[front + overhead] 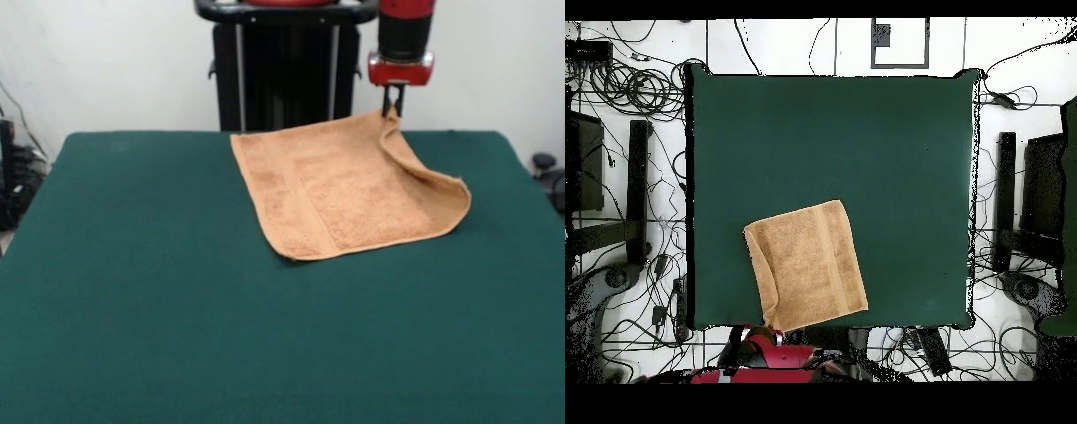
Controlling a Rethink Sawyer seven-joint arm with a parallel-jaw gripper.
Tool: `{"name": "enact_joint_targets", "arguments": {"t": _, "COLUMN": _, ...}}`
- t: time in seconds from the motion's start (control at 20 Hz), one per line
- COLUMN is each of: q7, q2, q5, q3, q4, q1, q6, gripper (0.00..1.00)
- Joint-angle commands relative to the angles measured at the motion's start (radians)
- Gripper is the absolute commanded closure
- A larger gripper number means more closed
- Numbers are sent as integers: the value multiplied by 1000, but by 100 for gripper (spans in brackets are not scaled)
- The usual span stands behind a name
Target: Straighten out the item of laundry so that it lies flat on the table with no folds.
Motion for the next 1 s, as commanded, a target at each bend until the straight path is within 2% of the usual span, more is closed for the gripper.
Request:
{"name": "enact_joint_targets", "arguments": {"t": 0.05, "q7": 148, "q2": 16, "q5": -1, "q3": 114, "q4": -89, "q1": -8, "q6": 71, "gripper": 100}}
{"name": "enact_joint_targets", "arguments": {"t": 0.75, "q7": 84, "q2": 49, "q5": 29, "q3": -27, "q4": -200, "q1": 94, "q6": 51, "gripper": 100}}
{"name": "enact_joint_targets", "arguments": {"t": 0.8, "q7": 94, "q2": 48, "q5": 42, "q3": -36, "q4": -203, "q1": 104, "q6": 54, "gripper": 0}}
{"name": "enact_joint_targets", "arguments": {"t": 1.0, "q7": 82, "q2": 52, "q5": 94, "q3": -128, "q4": -239, "q1": 207, "q6": 28, "gripper": 0}}
